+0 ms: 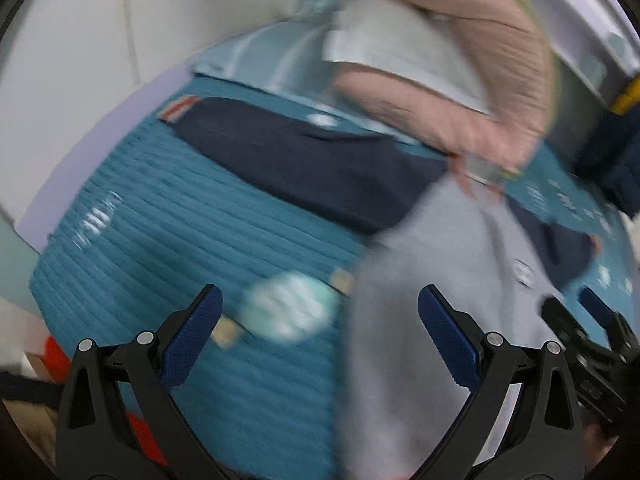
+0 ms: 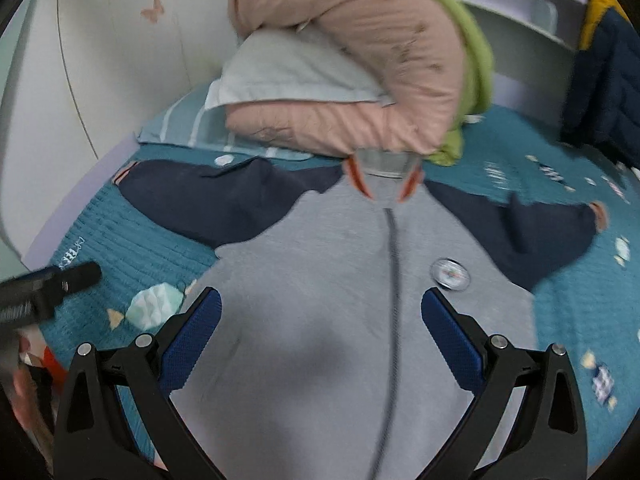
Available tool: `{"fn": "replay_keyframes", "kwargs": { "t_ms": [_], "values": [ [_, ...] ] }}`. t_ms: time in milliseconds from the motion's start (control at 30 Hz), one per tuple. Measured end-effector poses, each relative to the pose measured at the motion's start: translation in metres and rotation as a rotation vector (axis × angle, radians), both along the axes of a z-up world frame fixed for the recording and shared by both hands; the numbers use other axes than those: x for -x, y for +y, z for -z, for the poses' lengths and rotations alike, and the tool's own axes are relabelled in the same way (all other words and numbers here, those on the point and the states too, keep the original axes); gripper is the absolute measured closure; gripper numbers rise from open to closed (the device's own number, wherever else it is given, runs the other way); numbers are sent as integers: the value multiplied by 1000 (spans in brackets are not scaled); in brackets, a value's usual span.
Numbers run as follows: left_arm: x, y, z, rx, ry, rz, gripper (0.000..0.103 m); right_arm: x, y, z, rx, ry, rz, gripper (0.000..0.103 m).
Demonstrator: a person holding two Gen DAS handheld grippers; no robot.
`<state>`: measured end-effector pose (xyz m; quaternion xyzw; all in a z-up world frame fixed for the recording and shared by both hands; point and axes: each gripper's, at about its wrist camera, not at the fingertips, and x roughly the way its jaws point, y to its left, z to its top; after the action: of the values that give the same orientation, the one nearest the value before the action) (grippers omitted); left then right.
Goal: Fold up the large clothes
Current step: 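Lower the left tool to the navy sleeve cuff and grasp it, then lift the sleeve with the left tool and fold it across the jacket body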
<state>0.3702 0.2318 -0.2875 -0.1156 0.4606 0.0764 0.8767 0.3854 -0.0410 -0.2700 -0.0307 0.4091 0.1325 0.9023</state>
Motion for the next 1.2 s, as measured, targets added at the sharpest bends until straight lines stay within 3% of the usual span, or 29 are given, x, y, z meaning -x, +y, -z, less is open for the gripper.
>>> {"fn": "replay_keyframes", "kwargs": {
  "t_ms": [33, 100, 167, 233, 267, 433, 600, 767, 967, 1033, 1100, 1133, 1200],
  "values": [
    [-12, 19, 8, -2, 1, -21, 5, -7, 6, 5, 1, -5, -6, 7],
    [-32, 55, 20, -12, 14, -88, 5, -28, 17, 16, -20, 1, -30, 20],
    [-53, 94, 29, -24, -1, -157, 5, -52, 28, 31, -67, 42, -53, 52],
    [-68, 125, 38, -8, -7, -214, 5, -74, 38, 47, -107, 78, -68, 73],
    [-77, 140, 43, 13, -9, -245, 5, -82, 42, 53, -119, 94, -75, 76],
    [-124, 204, 73, 83, 20, -369, 5, -98, 56, 73, -162, 111, -103, 77],
    [-165, 235, 98, 113, 63, -423, 5, -106, 63, 91, -187, 136, -124, 77],
    [-188, 247, 109, 77, 60, -454, 6, -111, 64, 98, -189, 127, -133, 77],
    [-211, 240, 105, 48, 30, -405, 40, -119, 63, 105, -191, 116, -128, 75],
    [-212, 242, 103, 55, 24, -415, 66, -122, 64, 106, -195, 119, -130, 75],
    [-215, 243, 104, 100, 28, -406, 79, -125, 67, 107, -194, 119, -130, 75],
    [-213, 243, 102, 119, -5, -383, 95, -127, 67, 108, -204, 124, -133, 75],
    [-203, 242, 90, 119, -72, -382, 95, -130, 70, 107, -227, 135, -145, 76]
  ]
}}
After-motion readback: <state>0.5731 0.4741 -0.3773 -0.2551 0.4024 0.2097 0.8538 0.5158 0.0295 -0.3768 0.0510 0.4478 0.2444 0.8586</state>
